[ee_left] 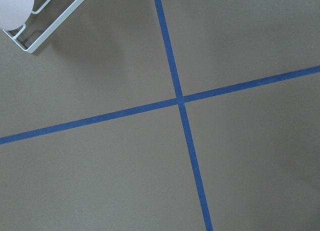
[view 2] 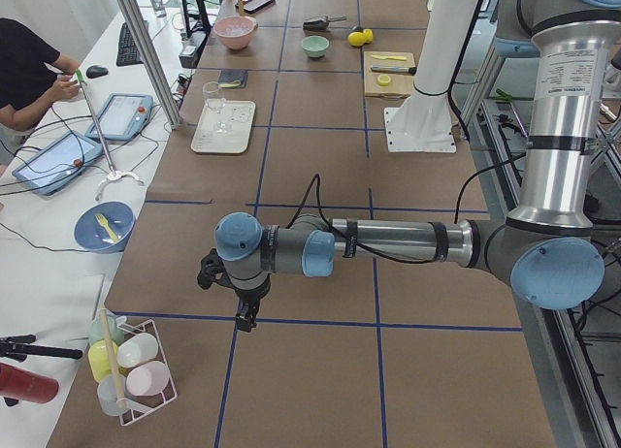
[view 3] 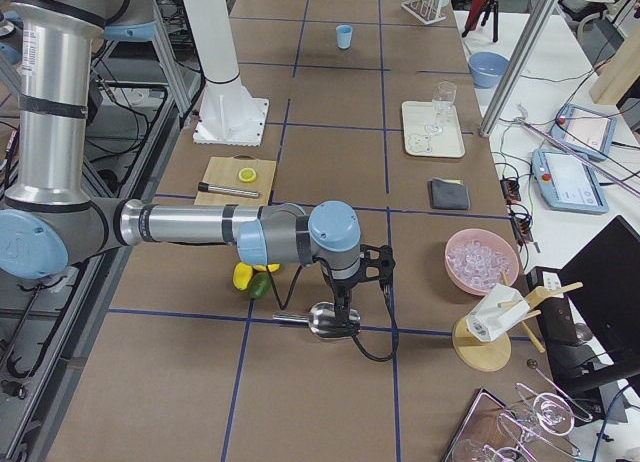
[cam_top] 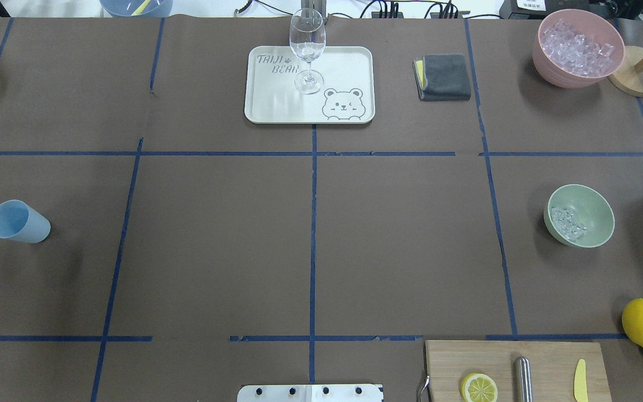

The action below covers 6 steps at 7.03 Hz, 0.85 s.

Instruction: Pour ice into bowl

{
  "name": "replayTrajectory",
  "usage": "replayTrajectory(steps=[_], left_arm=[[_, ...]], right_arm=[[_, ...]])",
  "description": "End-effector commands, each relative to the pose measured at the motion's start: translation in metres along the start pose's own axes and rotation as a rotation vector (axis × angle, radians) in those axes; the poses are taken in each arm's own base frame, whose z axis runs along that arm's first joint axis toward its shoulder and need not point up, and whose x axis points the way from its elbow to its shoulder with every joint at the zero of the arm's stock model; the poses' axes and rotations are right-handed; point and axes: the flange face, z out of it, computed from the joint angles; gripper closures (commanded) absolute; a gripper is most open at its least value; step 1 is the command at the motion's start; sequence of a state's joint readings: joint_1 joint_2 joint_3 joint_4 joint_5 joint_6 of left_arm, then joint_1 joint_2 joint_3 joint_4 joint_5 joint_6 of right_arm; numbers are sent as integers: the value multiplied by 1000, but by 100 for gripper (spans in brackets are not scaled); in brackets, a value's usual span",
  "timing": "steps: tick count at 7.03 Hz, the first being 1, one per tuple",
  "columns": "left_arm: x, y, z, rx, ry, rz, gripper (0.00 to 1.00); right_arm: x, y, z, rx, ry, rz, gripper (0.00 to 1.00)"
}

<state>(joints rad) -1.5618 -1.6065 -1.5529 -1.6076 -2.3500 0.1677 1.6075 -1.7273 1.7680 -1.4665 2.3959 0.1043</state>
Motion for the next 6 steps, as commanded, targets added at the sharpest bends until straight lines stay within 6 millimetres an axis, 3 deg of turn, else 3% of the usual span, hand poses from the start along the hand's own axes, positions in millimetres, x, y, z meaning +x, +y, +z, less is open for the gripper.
replayTrajectory(steps=[1,6], left_arm=[[2,-3,-2,5,-1,-92,0],[3,-4,-3,31,-3,-112,0]], right_arm=[[0,0,0,0,0,1,0],[-1,0,-1,2,0,-2,0]])
